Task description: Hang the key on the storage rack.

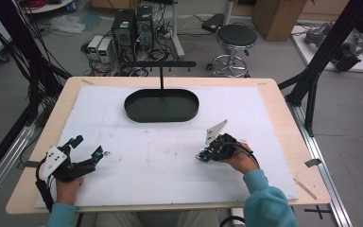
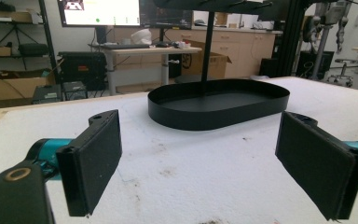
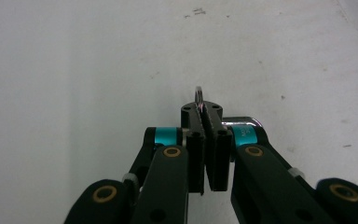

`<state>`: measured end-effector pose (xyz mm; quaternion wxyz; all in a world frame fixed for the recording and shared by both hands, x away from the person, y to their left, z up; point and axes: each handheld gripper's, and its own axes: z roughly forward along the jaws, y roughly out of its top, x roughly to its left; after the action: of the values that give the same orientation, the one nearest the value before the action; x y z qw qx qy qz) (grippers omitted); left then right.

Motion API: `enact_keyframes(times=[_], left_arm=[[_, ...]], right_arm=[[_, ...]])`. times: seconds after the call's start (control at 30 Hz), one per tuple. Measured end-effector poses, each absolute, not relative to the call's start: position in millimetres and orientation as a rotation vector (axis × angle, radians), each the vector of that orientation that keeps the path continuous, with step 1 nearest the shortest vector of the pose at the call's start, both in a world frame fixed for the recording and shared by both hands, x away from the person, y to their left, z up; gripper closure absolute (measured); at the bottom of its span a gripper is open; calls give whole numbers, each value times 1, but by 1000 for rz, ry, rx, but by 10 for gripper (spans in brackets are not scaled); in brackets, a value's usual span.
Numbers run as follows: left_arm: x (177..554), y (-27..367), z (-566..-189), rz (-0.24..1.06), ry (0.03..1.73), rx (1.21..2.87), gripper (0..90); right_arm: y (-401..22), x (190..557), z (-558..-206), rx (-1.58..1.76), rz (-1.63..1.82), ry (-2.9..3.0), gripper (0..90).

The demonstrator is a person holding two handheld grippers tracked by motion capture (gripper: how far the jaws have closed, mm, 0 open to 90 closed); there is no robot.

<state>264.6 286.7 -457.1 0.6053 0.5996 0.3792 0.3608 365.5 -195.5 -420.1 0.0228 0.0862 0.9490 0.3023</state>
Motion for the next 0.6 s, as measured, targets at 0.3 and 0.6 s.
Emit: enact_keyframes(times=[0.3,0.6], left_arm=[[265,287,-457,834,878,1387,149],[265,287,-457,833,878,1386,149]], right_arm=[[-206,367,-408,431,1079,2874,896],[-217,376,-377,510,1303,2746,896]])
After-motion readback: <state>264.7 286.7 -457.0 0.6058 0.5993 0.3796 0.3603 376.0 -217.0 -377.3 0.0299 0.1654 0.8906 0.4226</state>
